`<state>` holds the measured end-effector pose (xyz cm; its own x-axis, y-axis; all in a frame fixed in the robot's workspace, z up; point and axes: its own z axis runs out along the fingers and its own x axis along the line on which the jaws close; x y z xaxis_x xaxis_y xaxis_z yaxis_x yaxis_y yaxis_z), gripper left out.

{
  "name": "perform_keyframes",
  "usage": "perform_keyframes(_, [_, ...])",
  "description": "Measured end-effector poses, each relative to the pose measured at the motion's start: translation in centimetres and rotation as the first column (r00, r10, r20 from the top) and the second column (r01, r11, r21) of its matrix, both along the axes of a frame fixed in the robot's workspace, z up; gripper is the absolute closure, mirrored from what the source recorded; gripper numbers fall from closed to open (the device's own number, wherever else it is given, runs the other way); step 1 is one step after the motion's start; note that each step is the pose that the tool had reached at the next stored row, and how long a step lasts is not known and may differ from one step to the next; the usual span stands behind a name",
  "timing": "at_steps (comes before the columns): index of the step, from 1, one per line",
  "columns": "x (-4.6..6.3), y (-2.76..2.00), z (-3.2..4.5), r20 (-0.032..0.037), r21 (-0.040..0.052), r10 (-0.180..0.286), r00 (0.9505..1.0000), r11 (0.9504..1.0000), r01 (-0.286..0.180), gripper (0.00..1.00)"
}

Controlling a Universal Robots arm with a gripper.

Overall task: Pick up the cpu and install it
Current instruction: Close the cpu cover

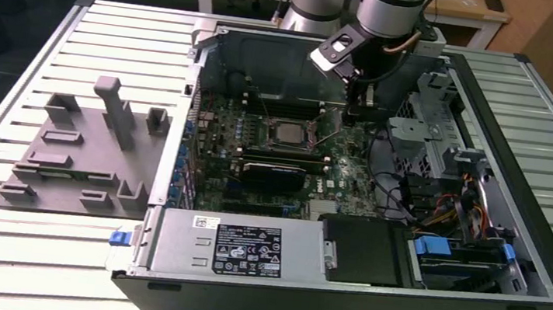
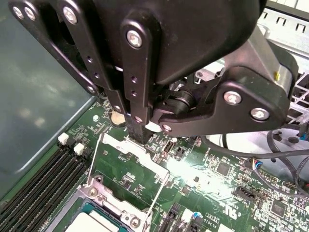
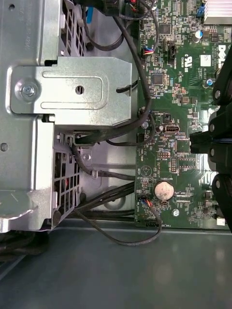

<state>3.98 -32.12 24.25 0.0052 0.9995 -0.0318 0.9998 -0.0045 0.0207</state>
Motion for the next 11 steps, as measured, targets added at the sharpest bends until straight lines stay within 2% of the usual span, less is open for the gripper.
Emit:
perform_keyframes(5, [-0.3, 0.0, -0.01, 0.0, 0.0002, 0.0, 1.0, 1.0, 0.0, 0.89])
perform_keyframes(11, [-1.7, 0.0, 0.0, 0.0001, 0.0001, 0.0, 1.0, 1.0, 0.0, 0.89])
